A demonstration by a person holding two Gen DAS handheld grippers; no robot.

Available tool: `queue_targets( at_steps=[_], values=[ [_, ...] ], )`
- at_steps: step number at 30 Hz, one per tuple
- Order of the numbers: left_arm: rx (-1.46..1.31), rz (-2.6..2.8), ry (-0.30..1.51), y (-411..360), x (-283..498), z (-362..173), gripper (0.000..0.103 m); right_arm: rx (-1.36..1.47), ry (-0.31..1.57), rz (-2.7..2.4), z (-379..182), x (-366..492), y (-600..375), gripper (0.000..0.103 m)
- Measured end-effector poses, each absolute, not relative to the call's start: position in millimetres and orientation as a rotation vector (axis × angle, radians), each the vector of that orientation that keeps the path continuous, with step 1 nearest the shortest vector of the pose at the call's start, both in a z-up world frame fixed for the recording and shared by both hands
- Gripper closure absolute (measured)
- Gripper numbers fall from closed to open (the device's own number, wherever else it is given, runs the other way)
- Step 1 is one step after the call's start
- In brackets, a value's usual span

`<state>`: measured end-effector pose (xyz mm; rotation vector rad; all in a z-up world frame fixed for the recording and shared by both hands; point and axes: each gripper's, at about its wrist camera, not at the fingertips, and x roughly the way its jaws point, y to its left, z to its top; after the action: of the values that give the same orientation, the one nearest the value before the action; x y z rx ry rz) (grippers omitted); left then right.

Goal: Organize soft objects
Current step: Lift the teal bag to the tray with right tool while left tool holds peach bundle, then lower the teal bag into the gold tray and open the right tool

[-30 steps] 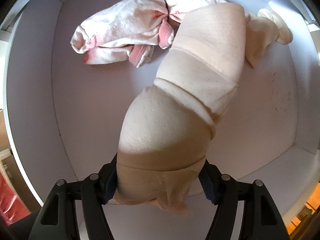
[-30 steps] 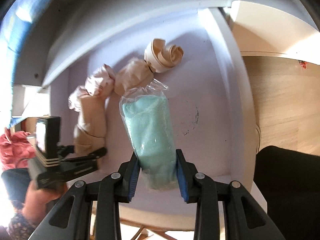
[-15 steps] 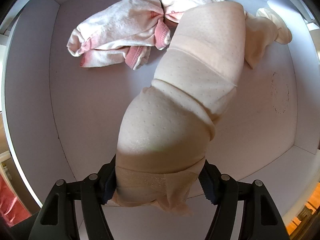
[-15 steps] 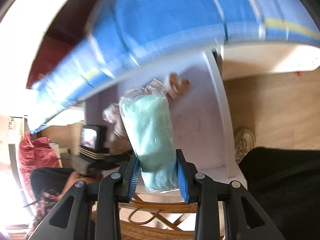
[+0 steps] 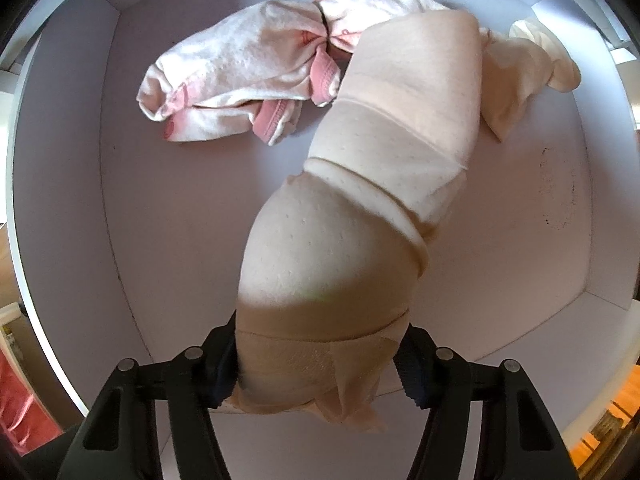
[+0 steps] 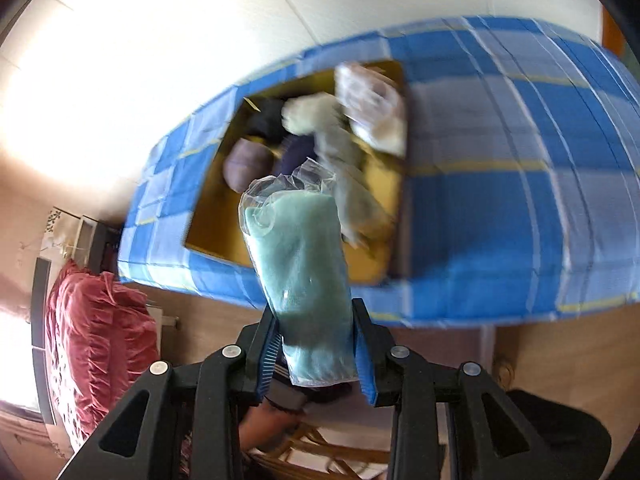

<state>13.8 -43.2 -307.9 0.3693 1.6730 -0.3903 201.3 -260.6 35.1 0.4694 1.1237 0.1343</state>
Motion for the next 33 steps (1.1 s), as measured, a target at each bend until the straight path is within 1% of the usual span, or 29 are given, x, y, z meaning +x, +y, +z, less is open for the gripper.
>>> queue_targets(
  at_steps=[4,10,16,23,33],
  values=[
    [0.364,-0.401,1.681,-42,16,-309,0.039,0.457,1.14,0.153,39,235,-232,0.07],
    [0.355,-0.403,1.691,-41,24,-308,0.039,0.483,1.169,0.154,26,280,-202,0.07],
    [0.348,-0.407,1.699,-44,28,-305,0.039,0.588,1.217,0.088,-9,320,-190,0.07],
    [0.335,-0.419,1.707,-47,33,-299,0.039,0.645,1.245,0.015,-38,344,-181,0.07],
    [0.328,-0.423,1.71,-44,37,-297,0.04,0.616,1.241,-0.119,-61,362,-178,0.069]
  ],
)
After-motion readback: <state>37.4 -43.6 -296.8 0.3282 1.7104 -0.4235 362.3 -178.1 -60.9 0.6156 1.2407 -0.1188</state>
